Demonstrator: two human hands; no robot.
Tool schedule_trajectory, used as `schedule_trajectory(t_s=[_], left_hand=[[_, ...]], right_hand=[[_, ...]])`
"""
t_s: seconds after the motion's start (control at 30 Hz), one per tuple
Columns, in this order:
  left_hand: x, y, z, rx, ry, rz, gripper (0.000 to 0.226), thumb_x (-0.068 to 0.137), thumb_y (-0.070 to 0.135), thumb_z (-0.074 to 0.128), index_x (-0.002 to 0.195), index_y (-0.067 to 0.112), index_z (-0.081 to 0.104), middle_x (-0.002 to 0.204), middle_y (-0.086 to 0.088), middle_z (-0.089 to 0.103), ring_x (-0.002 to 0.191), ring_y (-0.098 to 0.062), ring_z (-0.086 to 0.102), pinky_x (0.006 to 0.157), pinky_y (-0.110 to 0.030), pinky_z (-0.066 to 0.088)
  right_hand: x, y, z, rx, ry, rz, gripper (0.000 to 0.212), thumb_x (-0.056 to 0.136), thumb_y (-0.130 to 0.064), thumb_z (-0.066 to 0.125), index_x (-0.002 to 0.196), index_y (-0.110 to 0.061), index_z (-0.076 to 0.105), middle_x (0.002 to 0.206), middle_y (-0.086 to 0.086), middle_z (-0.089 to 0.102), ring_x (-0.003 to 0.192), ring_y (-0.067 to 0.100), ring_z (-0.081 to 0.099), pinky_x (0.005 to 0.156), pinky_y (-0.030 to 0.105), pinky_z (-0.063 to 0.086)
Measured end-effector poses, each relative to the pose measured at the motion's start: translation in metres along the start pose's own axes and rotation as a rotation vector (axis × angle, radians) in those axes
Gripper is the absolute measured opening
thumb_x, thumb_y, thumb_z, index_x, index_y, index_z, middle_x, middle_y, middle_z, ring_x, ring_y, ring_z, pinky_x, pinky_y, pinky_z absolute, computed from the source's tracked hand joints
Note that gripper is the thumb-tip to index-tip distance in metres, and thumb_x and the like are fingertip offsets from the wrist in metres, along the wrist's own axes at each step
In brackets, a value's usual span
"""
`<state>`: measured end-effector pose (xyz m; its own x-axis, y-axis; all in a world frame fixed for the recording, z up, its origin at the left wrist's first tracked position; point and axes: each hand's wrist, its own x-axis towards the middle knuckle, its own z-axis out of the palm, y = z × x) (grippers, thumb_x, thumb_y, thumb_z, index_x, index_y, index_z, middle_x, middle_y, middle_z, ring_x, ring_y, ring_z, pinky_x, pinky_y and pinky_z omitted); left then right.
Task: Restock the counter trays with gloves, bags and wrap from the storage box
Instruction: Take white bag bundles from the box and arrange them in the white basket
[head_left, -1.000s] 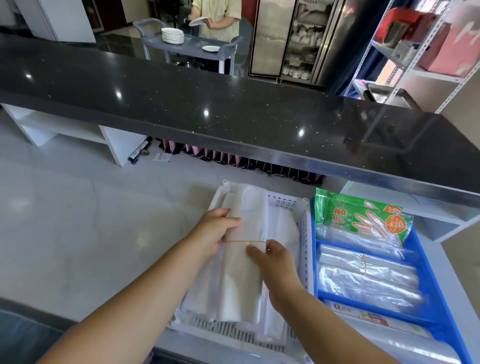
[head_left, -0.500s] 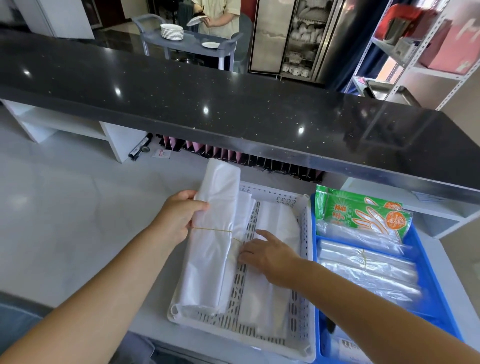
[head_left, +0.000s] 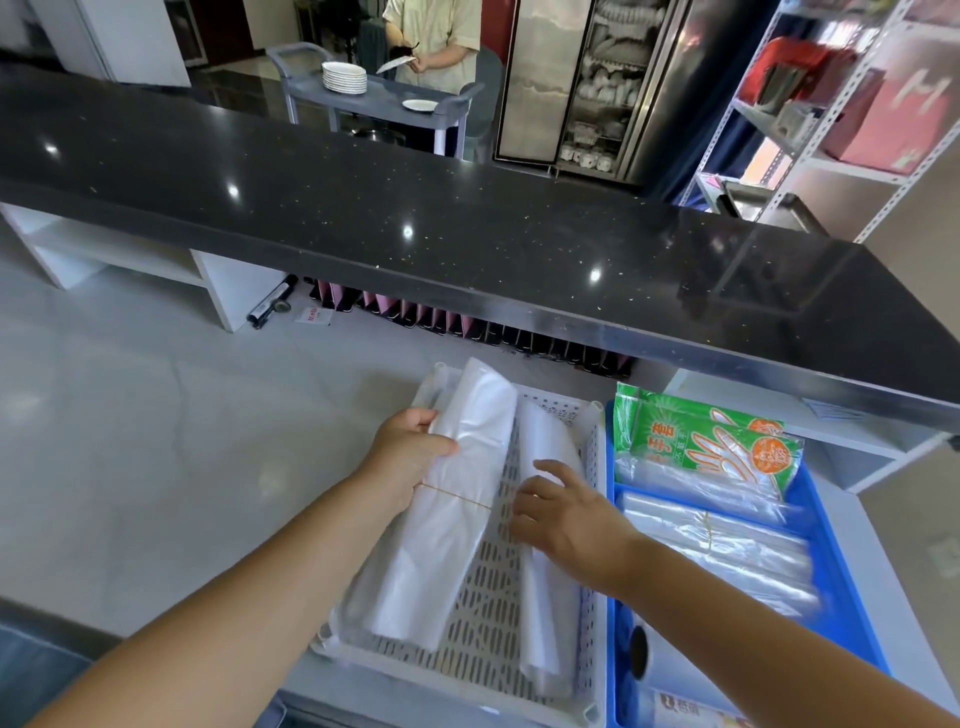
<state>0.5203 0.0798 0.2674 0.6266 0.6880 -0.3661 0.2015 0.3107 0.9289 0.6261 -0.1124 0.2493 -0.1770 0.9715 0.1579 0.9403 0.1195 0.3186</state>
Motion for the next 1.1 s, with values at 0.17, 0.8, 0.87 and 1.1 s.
schedule_trajectory(t_s=[0.17, 0.8, 0.87, 1.1], left_hand=[[0.008, -0.02, 0.033, 0.221, 0.004, 0.046, 0.036, 0.068, -0.003, 0.068, 0.101, 0.008, 0.061, 0.1, -0.012, 0.067, 0.09, -0.031, 0.064, 0.083, -0.044, 0.054], [0.013, -0.041, 0.035, 0.906, 0.022, 0.247, 0.027, 0.069, 0.024, 0.063, 0.095, 0.022, 0.057, 0.086, 0.005, 0.063, 0.082, -0.021, 0.06, 0.063, -0.027, 0.04], [0.022, -0.03, 0.034, 1.072, -0.02, 0.283, 0.026, 0.067, 0.032, 0.061, 0.091, 0.023, 0.056, 0.086, 0.004, 0.064, 0.081, -0.022, 0.059, 0.063, -0.03, 0.044], [0.052, 0.002, 0.065, 0.927, -0.198, 0.162, 0.023, 0.073, 0.029, 0.063, 0.066, 0.014, 0.047, 0.063, 0.001, 0.045, 0.057, -0.017, 0.042, 0.053, -0.027, 0.029]], right_hand=[[-0.023, -0.001, -0.005, -0.018, 0.174, 0.162, 0.025, 0.071, 0.005, 0.055, 0.082, -0.017, 0.057, 0.079, 0.001, 0.064, 0.084, 0.023, 0.061, 0.1, 0.048, 0.042], [0.005, -0.025, 0.015, 0.152, 0.069, 0.275, 0.032, 0.064, -0.007, 0.073, 0.094, -0.016, 0.068, 0.109, 0.008, 0.068, 0.105, 0.025, 0.063, 0.095, 0.039, 0.05], [0.005, -0.025, 0.014, 0.172, 0.071, 0.302, 0.034, 0.065, -0.008, 0.074, 0.098, -0.015, 0.067, 0.115, 0.011, 0.066, 0.108, 0.026, 0.062, 0.094, 0.037, 0.05], [0.005, -0.022, 0.015, 0.225, 0.037, 0.313, 0.035, 0.066, -0.008, 0.074, 0.098, -0.019, 0.068, 0.112, 0.005, 0.068, 0.114, 0.025, 0.059, 0.095, 0.036, 0.049]])
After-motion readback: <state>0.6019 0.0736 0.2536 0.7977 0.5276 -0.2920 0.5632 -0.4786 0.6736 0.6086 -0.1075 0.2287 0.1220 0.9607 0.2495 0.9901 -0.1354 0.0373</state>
